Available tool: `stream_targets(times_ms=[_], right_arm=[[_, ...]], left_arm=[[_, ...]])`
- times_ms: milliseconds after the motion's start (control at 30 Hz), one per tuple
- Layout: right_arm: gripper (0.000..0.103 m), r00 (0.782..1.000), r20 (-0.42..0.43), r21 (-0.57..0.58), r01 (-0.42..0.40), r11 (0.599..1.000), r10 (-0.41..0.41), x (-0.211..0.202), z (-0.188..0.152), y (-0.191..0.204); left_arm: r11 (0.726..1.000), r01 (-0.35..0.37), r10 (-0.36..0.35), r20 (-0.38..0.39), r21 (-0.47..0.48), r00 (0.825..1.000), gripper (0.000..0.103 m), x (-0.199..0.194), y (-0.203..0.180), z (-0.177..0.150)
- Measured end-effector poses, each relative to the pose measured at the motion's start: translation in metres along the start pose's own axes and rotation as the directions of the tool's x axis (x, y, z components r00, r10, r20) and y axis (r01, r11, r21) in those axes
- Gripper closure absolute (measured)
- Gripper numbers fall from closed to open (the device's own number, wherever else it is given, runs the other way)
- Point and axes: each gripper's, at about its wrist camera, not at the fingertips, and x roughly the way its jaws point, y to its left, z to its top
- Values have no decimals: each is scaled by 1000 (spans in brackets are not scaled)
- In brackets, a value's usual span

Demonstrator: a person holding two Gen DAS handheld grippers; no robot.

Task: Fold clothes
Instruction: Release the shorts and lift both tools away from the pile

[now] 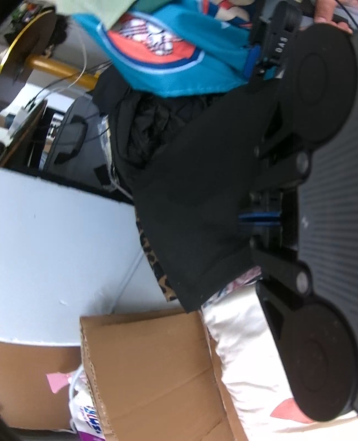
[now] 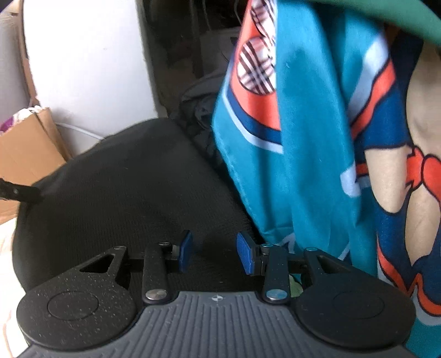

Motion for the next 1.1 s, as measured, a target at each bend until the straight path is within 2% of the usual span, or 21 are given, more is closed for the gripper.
stream_targets(times_ms=[67,167,300,467,567,667,767,833,967,1033,1100], right_arm=[[60,1000,-11,-14,-25,1000,25,0,-2,6],[60,998,-43,-38,-38,999,37,4,-11,12],[60,997,-76,5,-18,1000,19,-3,-22,7],[60,993,-119,59,8,998,-1,-11,-37,1],[60,989,-145,90,24,996,-11,-16,-44,-2],[60,986,-165,113,17,993,2,-27,-34,1],[60,983,-184,135,10,991,15,-38,-24,4],[60,980,-197,150,5,989,25,-45,-17,6],[58,974,-222,180,-3,984,43,-59,-3,10],[50,971,-234,195,-6,981,53,-66,4,12],[37,967,-246,211,-10,978,63,-73,11,14]], left_arm=[[1000,-16,16,-7,14,1000,95,1,-2,-5],[999,-34,35,-16,38,999,101,5,2,-7],[998,-53,55,-57,44,997,100,12,12,-6],[992,-115,120,-110,55,987,100,8,13,-8],[994,-107,111,-134,37,985,98,-4,14,-6],[995,-101,103,-144,24,984,95,-19,13,-2],[995,-98,95,-151,-13,984,81,-34,12,3],[994,-102,96,-157,-28,983,65,-44,9,6],[994,-96,85,-174,-57,981,47,-60,4,11],[992,-106,91,-175,-75,980,36,-70,2,14],[990,-112,94,-184,-88,978,29,-78,0,16]])
